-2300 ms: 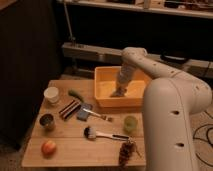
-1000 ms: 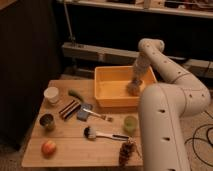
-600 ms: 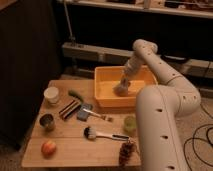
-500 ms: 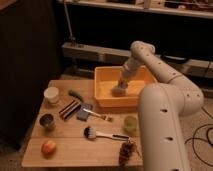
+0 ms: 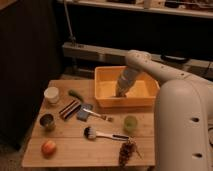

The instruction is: Wipe tray with towel

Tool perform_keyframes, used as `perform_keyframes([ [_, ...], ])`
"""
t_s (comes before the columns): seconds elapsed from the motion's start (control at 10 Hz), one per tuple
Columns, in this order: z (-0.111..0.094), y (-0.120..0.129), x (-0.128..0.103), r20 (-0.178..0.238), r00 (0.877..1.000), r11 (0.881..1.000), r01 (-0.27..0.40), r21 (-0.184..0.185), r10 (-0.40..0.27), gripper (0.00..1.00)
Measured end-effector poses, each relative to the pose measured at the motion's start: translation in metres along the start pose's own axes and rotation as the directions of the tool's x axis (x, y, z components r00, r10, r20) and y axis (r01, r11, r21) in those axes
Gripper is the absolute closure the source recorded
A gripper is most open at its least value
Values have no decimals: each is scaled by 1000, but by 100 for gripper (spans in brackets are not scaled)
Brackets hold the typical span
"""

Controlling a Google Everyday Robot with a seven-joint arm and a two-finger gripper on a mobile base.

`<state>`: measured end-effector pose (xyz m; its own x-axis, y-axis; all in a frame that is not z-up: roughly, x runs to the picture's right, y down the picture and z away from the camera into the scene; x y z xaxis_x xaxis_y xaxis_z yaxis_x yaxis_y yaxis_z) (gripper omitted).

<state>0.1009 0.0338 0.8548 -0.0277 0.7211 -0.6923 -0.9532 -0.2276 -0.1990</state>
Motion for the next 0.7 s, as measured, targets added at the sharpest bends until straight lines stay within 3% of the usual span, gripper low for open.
perform_keyframes([
  [0.1,-4,-14,7,7,1000,1000,-26,12,26,100],
  [0.3,-21,-56,4,62,992,993,-109,37,106,100],
  [0.5,-37,-90,-16,108,980,983,-173,55,167,100],
  [0.7,-56,-120,-60,159,962,969,-235,79,221,100],
])
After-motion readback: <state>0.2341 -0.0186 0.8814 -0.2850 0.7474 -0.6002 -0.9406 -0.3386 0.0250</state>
